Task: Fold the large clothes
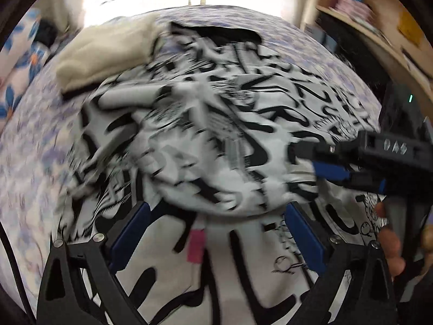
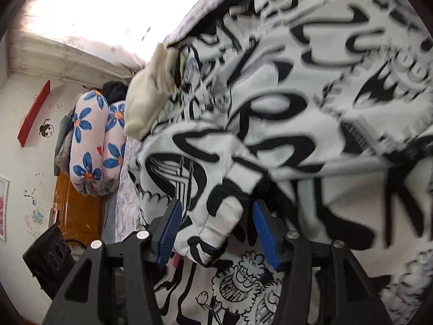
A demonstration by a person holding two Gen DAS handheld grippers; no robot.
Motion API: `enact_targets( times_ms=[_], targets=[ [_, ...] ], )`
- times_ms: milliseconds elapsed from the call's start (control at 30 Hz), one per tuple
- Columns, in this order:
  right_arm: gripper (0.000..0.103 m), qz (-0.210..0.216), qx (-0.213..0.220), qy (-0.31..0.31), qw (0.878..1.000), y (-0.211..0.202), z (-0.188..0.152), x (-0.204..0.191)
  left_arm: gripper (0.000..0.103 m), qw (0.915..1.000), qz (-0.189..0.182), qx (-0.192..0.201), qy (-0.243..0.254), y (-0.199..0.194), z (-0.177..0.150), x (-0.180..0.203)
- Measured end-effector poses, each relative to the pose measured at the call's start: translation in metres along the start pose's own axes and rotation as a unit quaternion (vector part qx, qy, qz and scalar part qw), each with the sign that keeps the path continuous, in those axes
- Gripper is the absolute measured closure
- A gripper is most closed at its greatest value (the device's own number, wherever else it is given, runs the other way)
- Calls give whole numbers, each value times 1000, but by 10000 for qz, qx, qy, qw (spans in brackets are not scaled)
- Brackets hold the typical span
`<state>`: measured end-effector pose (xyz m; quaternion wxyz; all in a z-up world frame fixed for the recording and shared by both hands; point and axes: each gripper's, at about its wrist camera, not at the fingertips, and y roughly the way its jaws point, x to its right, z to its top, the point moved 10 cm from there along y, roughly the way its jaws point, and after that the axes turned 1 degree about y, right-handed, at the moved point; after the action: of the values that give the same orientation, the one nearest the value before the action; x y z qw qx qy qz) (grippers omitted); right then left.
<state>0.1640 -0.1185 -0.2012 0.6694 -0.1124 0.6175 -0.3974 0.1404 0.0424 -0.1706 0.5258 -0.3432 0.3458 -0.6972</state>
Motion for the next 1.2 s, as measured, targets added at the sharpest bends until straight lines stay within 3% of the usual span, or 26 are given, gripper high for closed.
enact_targets(
  times_ms=[100,167,200,267,400,500,600,667,767,833,933,1000,1100,1200],
  targets=[
    [49,-66,-251,-52,9996,25,-8,-1,6,9994,66,-35,-345,0,-9,-25],
    [65,-295,-329,-260,9987,34,-9,-5,7,9986,157,-87,-502,1,-14,-40],
    [84,-417,-350,-529,9971,37,-8,-12,7,9979,199,-128,-608,2,-17,-49],
    [90,-503,-282,-1210,9910,33,-3,-42,7,9964,238,-163,-795,3,-22,-63],
    [91,-639,699,-2402,9661,-18,39,-114,7,9928,307,-202,-1143,7,-32,-88],
    [91,-673,1358,-2833,9470,-60,73,-152,7,9903,319,-214,-1337,9,-39,-101],
    [95,-946,1853,-3020,9303,-89,114,-166,7,9884,362,-215,-1458,11,-40,-111],
    [95,-1287,1952,-2893,9282,-90,139,-151,7,9875,369,-211,-1520,13,-40,-118],
    [94,-1922,1661,-2379,9375,-68,169,-102,7,9853,331,-249,-1659,15,-39,-126],
    [94,-2322,976,-1878,9494,-39,168,-46,7,9840,241,-234,-1752,15,-36,-129],
    [93,-2014,306,-1448,9683,-13,141,-3,7,9827,109,-182,-1839,16,-32,-134],
    [89,-1723,90,-1245,9771,-5,123,8,7,9815,21,-203,-1904,18,-30,-136],
    [74,-1334,-63,-891,9870,2,101,15,7,9786,-179,-261,-2034,23,-26,-136],
    [70,-1110,-84,-646,9917,7,95,15,7,9746,-480,-237,-2177,27,-21,-130]
  ],
)
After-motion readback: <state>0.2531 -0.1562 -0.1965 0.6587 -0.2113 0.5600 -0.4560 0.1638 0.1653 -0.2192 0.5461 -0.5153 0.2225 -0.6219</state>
